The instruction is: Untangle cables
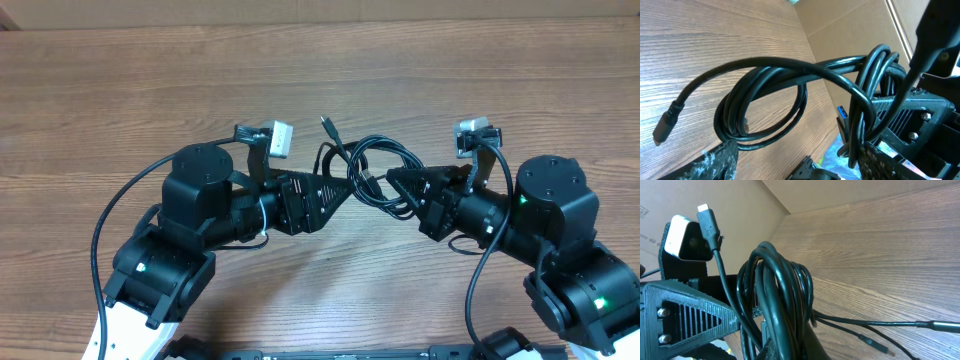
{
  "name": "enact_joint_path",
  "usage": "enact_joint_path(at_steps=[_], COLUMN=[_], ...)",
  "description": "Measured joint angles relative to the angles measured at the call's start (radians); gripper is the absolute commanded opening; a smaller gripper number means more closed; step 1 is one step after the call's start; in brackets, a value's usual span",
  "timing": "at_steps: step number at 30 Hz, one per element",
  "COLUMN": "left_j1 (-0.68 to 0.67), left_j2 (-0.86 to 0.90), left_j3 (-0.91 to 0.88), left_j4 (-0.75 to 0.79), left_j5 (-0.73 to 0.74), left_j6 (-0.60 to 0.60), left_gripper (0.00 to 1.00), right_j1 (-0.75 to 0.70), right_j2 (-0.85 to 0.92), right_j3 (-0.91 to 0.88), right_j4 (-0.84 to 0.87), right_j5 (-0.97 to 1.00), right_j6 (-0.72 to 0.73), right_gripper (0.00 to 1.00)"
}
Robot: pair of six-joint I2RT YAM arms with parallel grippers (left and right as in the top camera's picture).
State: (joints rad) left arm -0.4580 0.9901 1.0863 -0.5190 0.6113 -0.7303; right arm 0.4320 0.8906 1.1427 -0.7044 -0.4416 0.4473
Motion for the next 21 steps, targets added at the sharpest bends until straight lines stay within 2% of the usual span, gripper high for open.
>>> enact_joint_path(at_steps=[9, 21], left_j1=[0.0, -0.007], left_j2=[0.046, 0.076], left_j3=[0.0, 0.0], left_j4=[0.007, 0.049], left_j5=[-0.002, 0.005], left_j6=[-0.021, -0.03], left_gripper=[0.7, 0.7], right_j1=[0.0, 0.0], right_j2=[0.0, 0.005], right_j3=[0.0, 0.0], right_j4=[0.0, -0.002], right_j5=[-0.003, -0.001], right_j6=[-0.003, -0.003], right_gripper=[0.04, 0.04])
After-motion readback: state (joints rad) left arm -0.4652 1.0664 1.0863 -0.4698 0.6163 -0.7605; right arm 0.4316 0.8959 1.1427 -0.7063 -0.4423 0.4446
